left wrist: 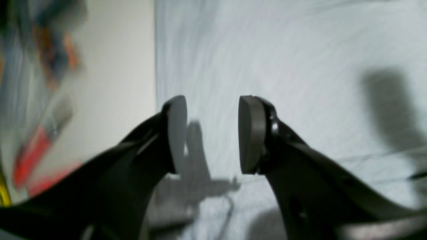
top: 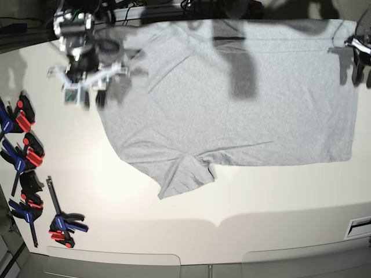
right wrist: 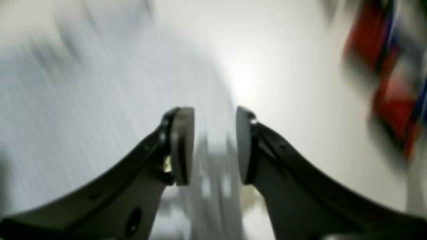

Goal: Fold the T-shirt properly
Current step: 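Grasp the hem corner with the right gripper and lift it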

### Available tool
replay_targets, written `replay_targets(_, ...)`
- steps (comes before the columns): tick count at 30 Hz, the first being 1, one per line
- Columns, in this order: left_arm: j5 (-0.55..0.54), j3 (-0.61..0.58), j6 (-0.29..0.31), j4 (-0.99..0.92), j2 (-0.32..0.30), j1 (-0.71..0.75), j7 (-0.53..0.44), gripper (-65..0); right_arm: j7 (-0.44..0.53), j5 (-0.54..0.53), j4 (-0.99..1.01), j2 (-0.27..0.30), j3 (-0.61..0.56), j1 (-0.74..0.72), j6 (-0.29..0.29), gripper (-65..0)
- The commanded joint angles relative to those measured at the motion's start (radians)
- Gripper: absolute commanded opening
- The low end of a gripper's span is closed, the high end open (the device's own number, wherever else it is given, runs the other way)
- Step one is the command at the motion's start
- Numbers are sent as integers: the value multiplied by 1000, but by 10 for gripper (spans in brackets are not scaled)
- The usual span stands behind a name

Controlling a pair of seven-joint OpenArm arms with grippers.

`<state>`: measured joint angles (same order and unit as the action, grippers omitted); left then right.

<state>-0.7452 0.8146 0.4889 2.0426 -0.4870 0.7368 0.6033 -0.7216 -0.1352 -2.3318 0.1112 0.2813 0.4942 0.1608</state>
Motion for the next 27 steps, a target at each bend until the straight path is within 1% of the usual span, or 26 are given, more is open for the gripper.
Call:
replay_targets(1, 0, 14, -27, 42, -13, 2, -16, -413, 26, 6, -24, 2, 9, -16, 3, -444)
replay_targets(2, 0, 14, -44, 66, -12, -1, -14, -413, 37, 14, -24, 2, 12, -45, 6, -443)
replay_targets(3, -1, 14, -48, 77, -12, -5, -11, -413, 36, 33, -18, 2, 14, -76, 24, -428)
replay_targets(5, 0, 14, -47, 77, -12, -8, 4, -413, 46, 82, 43, 3, 14, -138, 50, -353)
replay_targets(6, 0, 14, -47, 73, -12, -8, 9, -413, 61, 112, 98, 6, 15, -174, 50, -319)
replay_targets(7, 0, 14, -47, 68, -12, -8, 11, -413, 78, 136, 166, 18, 23, -214, 49, -305)
replay_targets(9, 1, 14, -47, 49, -12, -8, 11, -413, 94, 131, 328, 55, 53, -311, 48, -305)
replay_targets(11, 8, 14, -47, 14, -13, -8, 11, -413, 90, 78, 509, 97, 97, -431, 56, -305)
replay_targets(12, 7, 14, -46, -6, -13, -8, 11, -413, 78, 29, 605, 122, 121, -494, 85, -305)
replay_targets(14, 6, 14, -44, -47, -13, -8, 11, -413, 29, -96, 819, 175, 161, -629, 169, -305)
replay_targets(16, 5, 14, -43, -82, -13, -8, 11, -413, -23, -198, 1057, 227, 187, -768, 257, -305)
replay_targets(19, -24, 14, -32, -124, -13, -11, 11, -413, -74, -292, 1418, 289, 188, -955, 368, -305)
replay_targets(20, -29, 14, -26, -134, -13, -12, 10, -413, -81, -305, 1528, 300, 183, -1009, 403, -305)
replay_targets(22, -35, 13, -25, -145, -13, -18, 11, -413, -84, -322, 1710, 308, 159, -1090, 439, -305)
replay_targets(24, -34, 13, -25, -155, -14, -37, 20, -413, -83, -321, 1822, 297, 114, -1136, 446, -305)
replay_targets(27, -36, 13, -25, -172, -19, -79, 60, -413, -84, -321, 1857, 267, 14, -1147, 445, -305)
